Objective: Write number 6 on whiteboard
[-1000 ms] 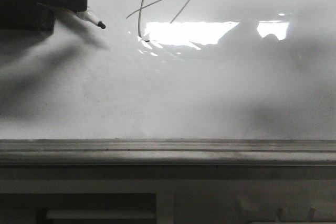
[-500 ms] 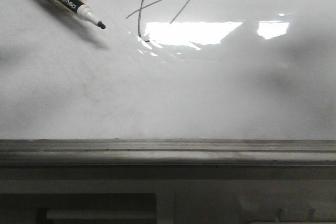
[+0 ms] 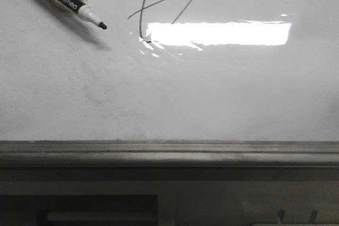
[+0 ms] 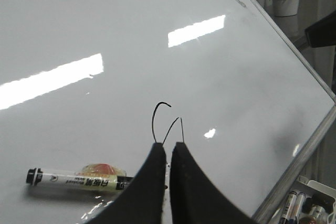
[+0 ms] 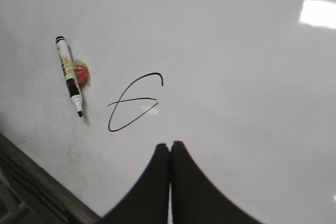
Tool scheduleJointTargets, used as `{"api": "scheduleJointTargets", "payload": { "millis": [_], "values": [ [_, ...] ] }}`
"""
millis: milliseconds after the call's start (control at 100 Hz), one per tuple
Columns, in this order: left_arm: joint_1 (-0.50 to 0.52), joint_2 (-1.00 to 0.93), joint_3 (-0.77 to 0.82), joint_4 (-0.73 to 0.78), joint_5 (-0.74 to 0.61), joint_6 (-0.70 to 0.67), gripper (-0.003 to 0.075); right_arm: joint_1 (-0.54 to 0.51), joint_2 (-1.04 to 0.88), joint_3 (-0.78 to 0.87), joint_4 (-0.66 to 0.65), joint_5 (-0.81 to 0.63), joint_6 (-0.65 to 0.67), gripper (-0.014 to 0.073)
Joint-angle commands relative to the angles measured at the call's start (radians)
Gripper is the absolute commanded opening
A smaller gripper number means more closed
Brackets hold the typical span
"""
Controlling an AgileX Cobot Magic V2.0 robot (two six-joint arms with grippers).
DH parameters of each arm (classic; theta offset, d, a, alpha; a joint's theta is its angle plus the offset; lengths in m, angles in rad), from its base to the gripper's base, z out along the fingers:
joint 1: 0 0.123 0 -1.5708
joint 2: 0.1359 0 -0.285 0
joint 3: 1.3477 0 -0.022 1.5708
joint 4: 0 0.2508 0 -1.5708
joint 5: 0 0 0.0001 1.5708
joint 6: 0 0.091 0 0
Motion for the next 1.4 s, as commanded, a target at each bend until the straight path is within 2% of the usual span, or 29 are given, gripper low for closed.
{"api": "scheduleJointTargets", "payload": {
  "millis": [0,190,420,1390],
  "values": [
    [0.006,-0.040,0.024,-0.057,-0.076,-0.011,-0.0020,-0.005,-0.086,0.055,0.029,-0.130,-0.019,-0.0065],
    [0.006,-0.170,0.140,-0.110,-0.141,-0.004,-0.0020,-0.005,-0.261,0.219,0.029,-0.177,-0.019,-0.0065],
    [0.006,-0.283,0.204,-0.143,-0.156,-0.004,-0.0020,-0.005,-0.374,0.318,0.031,-0.189,-0.019,-0.0065],
    [0.006,-0.288,0.209,-0.186,-0.168,-0.004,-0.0020,-0.005,-0.375,0.318,0.038,-0.188,-0.019,-0.0065]
  ]
}}
